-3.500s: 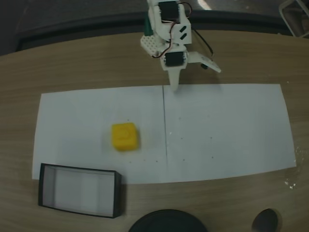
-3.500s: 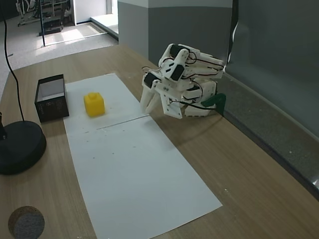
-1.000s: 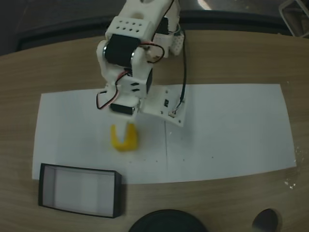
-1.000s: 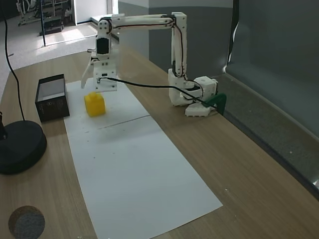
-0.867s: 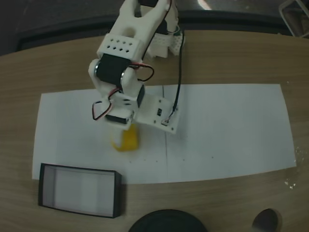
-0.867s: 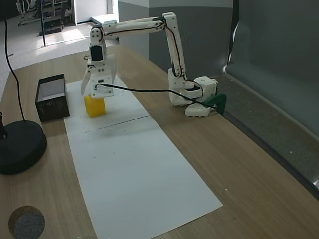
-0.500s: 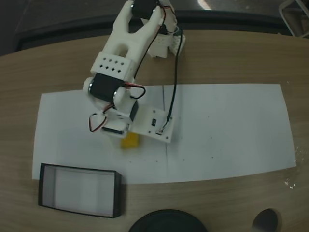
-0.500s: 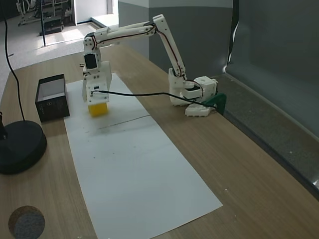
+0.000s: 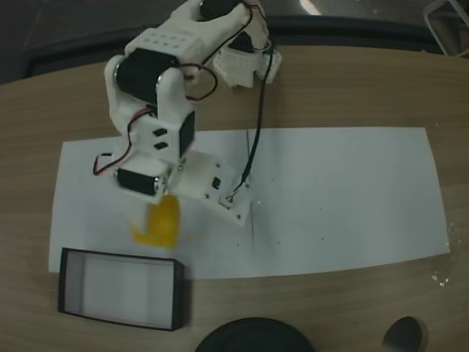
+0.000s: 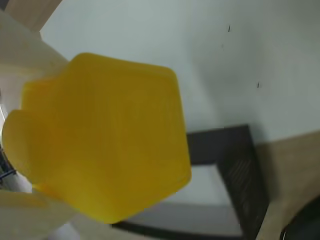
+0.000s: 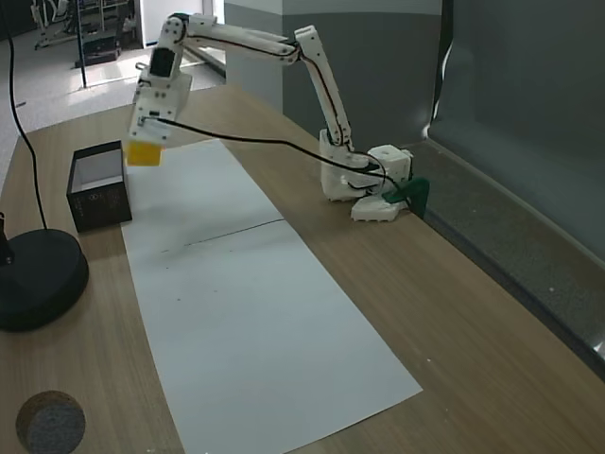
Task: Grab a yellow square and put it in the box.
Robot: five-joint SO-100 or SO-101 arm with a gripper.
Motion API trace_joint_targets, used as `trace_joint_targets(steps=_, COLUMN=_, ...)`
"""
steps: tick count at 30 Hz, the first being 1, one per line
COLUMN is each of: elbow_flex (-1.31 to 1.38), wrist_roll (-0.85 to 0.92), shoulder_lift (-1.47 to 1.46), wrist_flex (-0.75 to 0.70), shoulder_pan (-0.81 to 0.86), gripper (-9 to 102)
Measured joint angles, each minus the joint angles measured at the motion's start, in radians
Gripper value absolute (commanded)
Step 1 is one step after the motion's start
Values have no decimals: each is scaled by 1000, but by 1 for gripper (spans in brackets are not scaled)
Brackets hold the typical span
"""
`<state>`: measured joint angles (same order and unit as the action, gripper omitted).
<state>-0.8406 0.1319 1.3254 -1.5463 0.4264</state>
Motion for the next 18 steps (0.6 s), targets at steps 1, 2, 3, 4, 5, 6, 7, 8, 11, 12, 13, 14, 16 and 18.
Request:
trace_joint_targets(steps=1, elbow_flex=57, wrist_roll=0, shoulder_lift=31, wrist_flex=0, shoulder_pan=0, gripper=9)
trace_joint_targets(steps=2, elbow_flex=114, wrist_roll=0, shoulder_lift=60, wrist_flex=0, shoulder_pan=-2, gripper=10)
trace_joint_targets(steps=3, elbow_flex=173, wrist_roll=0, shoulder_lift=86, wrist_flex=0, shoulder_pan=-2, gripper=11)
trace_joint_targets(steps=4, elbow_flex=227, wrist_roll=0, shoulder_lift=101, wrist_flex=0, shoulder_pan=-8, gripper=12)
trace_joint_targets(steps=5, elbow_flex=273, wrist_roll=0, shoulder_lift=110, wrist_flex=3, shoulder_pan=-15, gripper=12)
trace_joint_targets(steps=6, elbow_flex=310, wrist_roll=0, shoulder_lift=114, wrist_flex=14, shoulder_pan=-28, gripper=12)
trace_joint_targets(steps=7, elbow_flex=334, wrist_roll=0, shoulder_lift=114, wrist_flex=29, shoulder_pan=-40, gripper=12)
trace_joint_targets(steps=8, elbow_flex=347, wrist_roll=0, shoulder_lift=109, wrist_flex=49, shoulder_pan=-41, gripper=12)
trace_joint_targets(steps=11, elbow_flex=362, wrist_roll=0, shoulder_lift=43, wrist_flex=112, shoulder_pan=-29, gripper=12)
trace_joint_targets(steps=12, elbow_flex=362, wrist_roll=0, shoulder_lift=14, wrist_flex=127, shoulder_pan=-28, gripper=12)
trace_joint_targets(steps=13, elbow_flex=362, wrist_roll=0, shoulder_lift=-23, wrist_flex=143, shoulder_pan=-28, gripper=12)
trace_joint_targets(steps=14, elbow_flex=362, wrist_roll=0, shoulder_lift=-64, wrist_flex=156, shoulder_pan=-31, gripper=12)
trace_joint_targets(steps=16, elbow_flex=362, wrist_roll=0, shoulder_lift=-144, wrist_flex=184, shoulder_pan=-26, gripper=12)
trace_joint_targets(steps=18, elbow_flex=362, wrist_roll=0, shoulder_lift=-221, wrist_flex=210, shoulder_pan=-3, gripper=12)
